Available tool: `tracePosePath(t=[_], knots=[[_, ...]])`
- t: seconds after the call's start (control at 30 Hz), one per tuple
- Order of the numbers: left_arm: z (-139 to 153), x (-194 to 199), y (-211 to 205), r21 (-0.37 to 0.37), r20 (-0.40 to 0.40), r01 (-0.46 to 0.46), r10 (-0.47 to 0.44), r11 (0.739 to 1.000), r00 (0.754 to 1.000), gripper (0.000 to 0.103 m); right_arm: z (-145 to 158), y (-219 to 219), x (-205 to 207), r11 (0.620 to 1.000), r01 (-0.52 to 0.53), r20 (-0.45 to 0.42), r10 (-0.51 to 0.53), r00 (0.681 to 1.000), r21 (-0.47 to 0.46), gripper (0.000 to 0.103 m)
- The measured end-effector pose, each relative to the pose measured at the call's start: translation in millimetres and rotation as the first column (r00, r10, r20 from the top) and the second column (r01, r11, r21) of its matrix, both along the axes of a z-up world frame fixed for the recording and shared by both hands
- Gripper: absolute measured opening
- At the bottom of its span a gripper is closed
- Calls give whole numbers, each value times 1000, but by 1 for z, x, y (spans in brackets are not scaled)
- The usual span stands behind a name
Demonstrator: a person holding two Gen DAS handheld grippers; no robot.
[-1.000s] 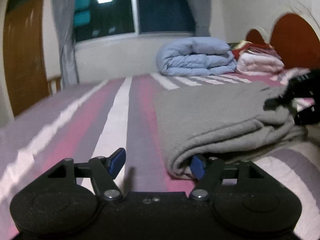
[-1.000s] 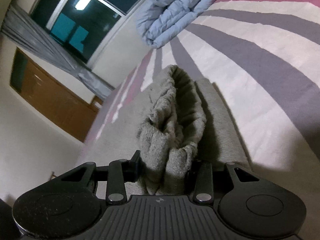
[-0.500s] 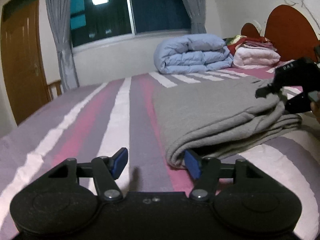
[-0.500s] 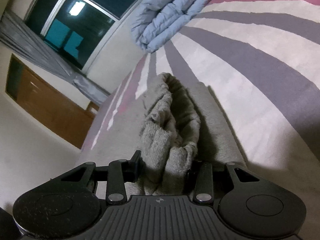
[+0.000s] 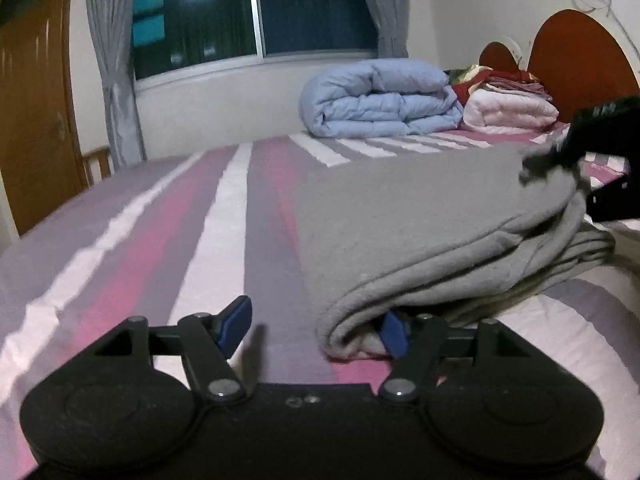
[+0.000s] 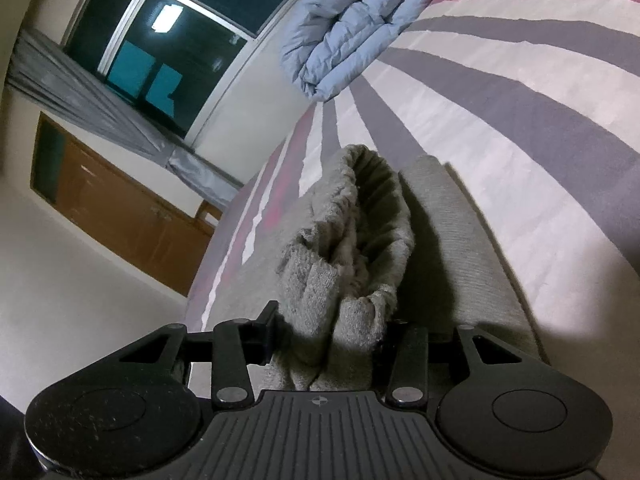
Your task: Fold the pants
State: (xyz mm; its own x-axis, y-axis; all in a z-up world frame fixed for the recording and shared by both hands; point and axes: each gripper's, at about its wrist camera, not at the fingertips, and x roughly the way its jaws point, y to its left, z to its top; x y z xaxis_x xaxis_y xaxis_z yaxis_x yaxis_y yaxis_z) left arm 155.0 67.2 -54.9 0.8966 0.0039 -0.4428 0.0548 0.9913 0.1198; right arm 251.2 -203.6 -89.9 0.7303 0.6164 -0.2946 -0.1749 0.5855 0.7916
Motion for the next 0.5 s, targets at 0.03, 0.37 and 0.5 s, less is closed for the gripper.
tracePosePath(t=[0.03, 0.37, 0.5], knots=[[1, -2, -2, 13, 10, 9, -9, 1000, 1000, 58, 3, 0, 0, 1000, -8, 19, 7, 1000, 10, 43], [7, -15, 17, 31, 62, 15, -17, 999, 998, 63, -13, -18, 14, 994, 106, -98, -102, 990, 31, 36], [6, -11, 16, 27, 54, -4, 2, 1000, 999, 63, -1, -12, 5, 998, 63, -19, -63, 998, -12, 36]])
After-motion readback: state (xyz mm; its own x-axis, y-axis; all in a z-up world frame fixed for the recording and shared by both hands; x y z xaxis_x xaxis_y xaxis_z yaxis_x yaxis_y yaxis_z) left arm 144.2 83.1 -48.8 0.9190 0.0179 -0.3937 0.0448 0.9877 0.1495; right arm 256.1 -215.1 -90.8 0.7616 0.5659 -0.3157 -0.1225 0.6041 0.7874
